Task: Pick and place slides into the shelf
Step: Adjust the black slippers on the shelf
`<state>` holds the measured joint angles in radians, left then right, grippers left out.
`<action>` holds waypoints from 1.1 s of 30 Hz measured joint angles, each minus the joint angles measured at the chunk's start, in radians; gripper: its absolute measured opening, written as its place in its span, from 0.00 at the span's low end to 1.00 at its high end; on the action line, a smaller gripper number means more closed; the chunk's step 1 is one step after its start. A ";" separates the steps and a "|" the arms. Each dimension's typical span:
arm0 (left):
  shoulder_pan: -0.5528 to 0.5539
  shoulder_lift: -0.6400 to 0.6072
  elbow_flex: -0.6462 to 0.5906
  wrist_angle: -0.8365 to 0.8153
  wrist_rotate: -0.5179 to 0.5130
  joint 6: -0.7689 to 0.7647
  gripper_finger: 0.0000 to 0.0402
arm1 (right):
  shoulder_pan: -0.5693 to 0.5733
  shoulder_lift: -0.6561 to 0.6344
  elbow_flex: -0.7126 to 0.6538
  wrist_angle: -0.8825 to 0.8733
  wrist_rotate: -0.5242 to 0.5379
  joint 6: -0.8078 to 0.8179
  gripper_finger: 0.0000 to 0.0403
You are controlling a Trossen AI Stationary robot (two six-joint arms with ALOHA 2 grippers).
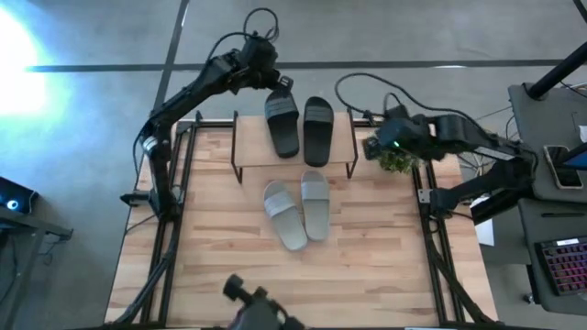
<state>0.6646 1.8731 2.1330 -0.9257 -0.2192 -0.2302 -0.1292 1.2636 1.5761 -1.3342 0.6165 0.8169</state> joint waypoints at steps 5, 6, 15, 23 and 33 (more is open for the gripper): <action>0.038 0.076 -0.001 0.001 0.061 0.022 0.02 | -0.131 0.074 0.000 0.028 -0.096 -0.081 0.03; 0.039 0.085 -0.001 0.002 0.055 0.032 0.02 | -0.146 0.086 0.000 0.031 -0.103 -0.095 0.03; 0.059 0.138 -0.001 -0.016 0.029 0.081 0.02 | -0.228 0.186 0.000 0.040 -0.161 -0.162 0.03; 0.061 0.176 -0.001 -0.051 0.126 0.131 0.02 | -0.249 0.212 0.000 0.077 -0.182 -0.202 0.03; 0.039 0.186 -0.006 -0.105 0.159 0.166 0.02 | -0.251 0.197 0.000 0.090 -0.170 -0.239 0.03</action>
<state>0.7036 2.0595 2.1273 -1.0310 -0.0606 -0.0639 -0.3805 1.4604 1.5761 -1.2438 0.4461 0.5784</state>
